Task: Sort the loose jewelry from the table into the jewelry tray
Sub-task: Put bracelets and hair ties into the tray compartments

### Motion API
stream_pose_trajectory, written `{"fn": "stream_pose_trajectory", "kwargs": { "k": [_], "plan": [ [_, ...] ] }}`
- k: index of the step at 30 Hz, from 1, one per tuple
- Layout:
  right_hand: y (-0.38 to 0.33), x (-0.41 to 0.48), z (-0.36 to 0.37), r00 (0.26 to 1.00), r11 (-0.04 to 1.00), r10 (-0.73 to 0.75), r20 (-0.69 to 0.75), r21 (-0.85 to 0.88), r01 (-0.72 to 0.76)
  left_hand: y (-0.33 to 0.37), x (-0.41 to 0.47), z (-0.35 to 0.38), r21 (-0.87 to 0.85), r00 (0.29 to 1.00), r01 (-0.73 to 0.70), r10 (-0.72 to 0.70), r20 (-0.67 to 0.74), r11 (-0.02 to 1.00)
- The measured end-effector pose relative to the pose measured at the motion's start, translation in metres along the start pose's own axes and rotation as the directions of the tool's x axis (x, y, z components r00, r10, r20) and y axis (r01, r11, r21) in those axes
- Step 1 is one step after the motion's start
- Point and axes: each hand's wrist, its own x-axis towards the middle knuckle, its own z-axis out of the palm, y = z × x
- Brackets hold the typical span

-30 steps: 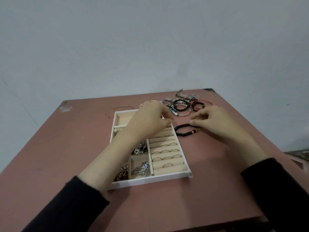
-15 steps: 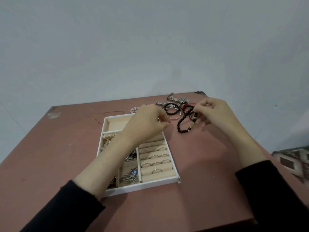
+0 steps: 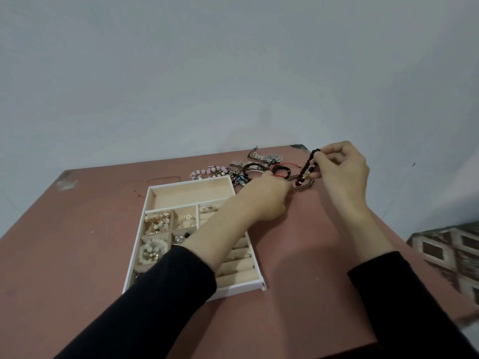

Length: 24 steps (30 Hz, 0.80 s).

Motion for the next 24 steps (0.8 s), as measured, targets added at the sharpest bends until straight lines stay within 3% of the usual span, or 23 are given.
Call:
{"fn": "stream_pose_trajectory", "kwargs": {
  "k": [2, 5, 16, 20, 24],
  "plan": [
    [0.0, 0.001, 0.0, 1.0, 1.0, 0.002, -0.009, -0.002, -0.002, 0.004, 0.007, 0.006, 0.094, 0.999, -0.044, 0.044, 0.003, 0.995],
    [-0.001, 0.001, -0.001, 1.0, 1.0, 0.005, -0.026, 0.014, -0.005, 0.007, 0.007, 0.007, 0.134, 0.991, -0.074, 0.088, -0.1, 0.988],
    [-0.006, -0.007, 0.003, 0.999, 0.999, -0.034, 0.038, -0.009, 0.034, -0.007, -0.017, 0.005, -0.014, 0.984, 0.027, -0.029, -0.177, 1.0],
    [-0.005, -0.012, 0.008, 0.994, 0.997, -0.064, 0.091, -0.044, 0.069, -0.018, -0.027, -0.008, -0.273, 0.928, 0.056, -0.151, -0.34, 0.96],
    [-0.008, -0.017, 0.011, 0.985, 0.996, -0.085, 0.149, 0.017, 0.083, -0.03, -0.046, -0.03, -0.566, 0.833, 0.024, -0.33, -0.445, 0.824]
  ]
}}
